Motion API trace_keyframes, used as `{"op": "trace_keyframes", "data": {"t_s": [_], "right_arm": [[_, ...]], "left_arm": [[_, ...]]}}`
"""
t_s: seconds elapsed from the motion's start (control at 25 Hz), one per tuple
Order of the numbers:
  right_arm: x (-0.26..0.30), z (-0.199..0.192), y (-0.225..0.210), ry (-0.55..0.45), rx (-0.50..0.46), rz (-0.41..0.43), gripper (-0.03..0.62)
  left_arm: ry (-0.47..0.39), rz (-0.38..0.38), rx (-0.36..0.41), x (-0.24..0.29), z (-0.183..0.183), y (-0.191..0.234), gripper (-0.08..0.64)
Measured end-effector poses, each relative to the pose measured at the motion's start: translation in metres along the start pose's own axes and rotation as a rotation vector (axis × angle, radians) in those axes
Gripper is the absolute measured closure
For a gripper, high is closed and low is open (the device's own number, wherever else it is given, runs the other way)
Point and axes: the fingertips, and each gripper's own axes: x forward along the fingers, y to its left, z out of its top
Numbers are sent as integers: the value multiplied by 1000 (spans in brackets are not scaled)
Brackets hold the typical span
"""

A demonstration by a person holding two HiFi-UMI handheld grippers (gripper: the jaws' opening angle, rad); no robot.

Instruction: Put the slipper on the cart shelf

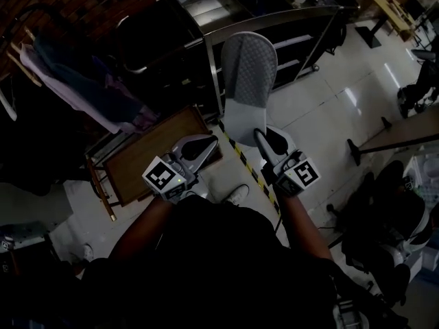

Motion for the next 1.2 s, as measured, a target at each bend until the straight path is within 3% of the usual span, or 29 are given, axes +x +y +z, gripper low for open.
{"op": "trace_keyframes", "data": {"t_s": [0.32, 0.56, 0.84, 1.2], "right_arm": [[-48, 14, -47, -42, 10, -113, 532], [-63, 17, -79, -46, -10, -180, 532], [-56, 25, -109, -14, -24, -233, 532], [-16, 12, -146, 38, 13, -258, 533]], "left_arm": [[43, -112, -9, 59, -2, -28, 557], [46, -201, -4, 103, -13, -25, 557], [20, -287, -11, 147, -3, -1, 557], [-17, -316, -35, 174, -3, 57, 557]]}}
